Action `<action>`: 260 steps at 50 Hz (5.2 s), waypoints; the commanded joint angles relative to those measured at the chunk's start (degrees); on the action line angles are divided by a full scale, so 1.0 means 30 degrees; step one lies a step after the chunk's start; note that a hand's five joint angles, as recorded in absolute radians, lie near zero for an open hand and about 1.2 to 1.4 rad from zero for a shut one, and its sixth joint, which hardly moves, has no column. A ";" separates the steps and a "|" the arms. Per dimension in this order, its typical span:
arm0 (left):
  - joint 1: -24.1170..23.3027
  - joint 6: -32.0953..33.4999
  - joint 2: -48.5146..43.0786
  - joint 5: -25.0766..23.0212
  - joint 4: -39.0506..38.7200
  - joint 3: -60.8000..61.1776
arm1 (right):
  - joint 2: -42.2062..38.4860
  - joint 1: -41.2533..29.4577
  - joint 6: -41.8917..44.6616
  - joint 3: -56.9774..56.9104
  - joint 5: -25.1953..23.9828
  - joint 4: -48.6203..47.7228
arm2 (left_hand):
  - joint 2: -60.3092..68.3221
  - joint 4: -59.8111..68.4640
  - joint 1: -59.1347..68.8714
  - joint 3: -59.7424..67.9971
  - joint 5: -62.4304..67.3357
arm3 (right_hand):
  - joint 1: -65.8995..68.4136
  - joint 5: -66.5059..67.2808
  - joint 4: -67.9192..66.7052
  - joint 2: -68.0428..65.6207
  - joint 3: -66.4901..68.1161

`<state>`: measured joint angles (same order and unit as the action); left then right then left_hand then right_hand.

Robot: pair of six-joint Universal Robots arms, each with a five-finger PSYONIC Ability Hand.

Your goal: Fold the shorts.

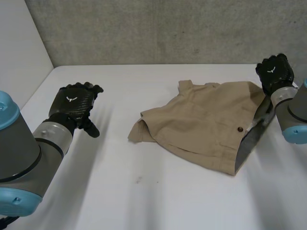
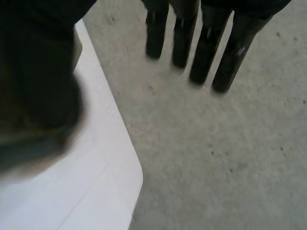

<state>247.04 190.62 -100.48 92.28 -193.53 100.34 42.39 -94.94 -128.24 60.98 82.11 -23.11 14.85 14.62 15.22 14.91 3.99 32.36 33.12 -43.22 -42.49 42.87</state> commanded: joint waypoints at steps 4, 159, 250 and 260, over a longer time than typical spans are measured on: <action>0.0065 0.0006 -0.0255 -0.0029 -0.0149 -0.0341 | 0.4497 -0.0723 -0.0961 0.4600 0.1134 0.3775 | -0.0030 0.0045 -0.0153 -0.0050 0.0256 | -0.7453 -1.1042 1.1074 1.0830 -1.0955; -0.4417 0.6832 -0.1076 0.6885 0.4214 0.2498 | 0.6433 -0.6468 -0.3629 0.7092 0.0317 1.3034 | 2.1718 2.1793 2.1594 2.1698 2.2004 | 1.5880 1.2292 -1.2259 -1.2503 1.2378; -0.2484 -0.0140 -0.4679 0.2490 0.0554 -0.2803 | 0.4915 -0.5560 -0.9840 0.9586 0.0844 0.5099 | -0.1263 -0.1189 -0.1387 -0.1283 -0.0977 | 0.0253 -0.3336 0.3368 0.3124 -0.3249; -0.2455 -0.0199 -0.2635 0.2373 -0.2980 -0.0379 | 0.4909 -0.4449 -0.9226 0.9819 0.1254 0.4598 | -0.1151 -0.1076 -0.1275 -0.1171 -0.0865 | 1.5880 1.2292 -1.2259 -1.2503 1.2378</action>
<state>239.65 189.89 -113.05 99.65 -194.70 94.17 54.96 -110.84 -156.94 89.61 85.01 -9.58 11.77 11.72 11.22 12.22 2.73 47.54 51.69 -67.63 -65.44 66.01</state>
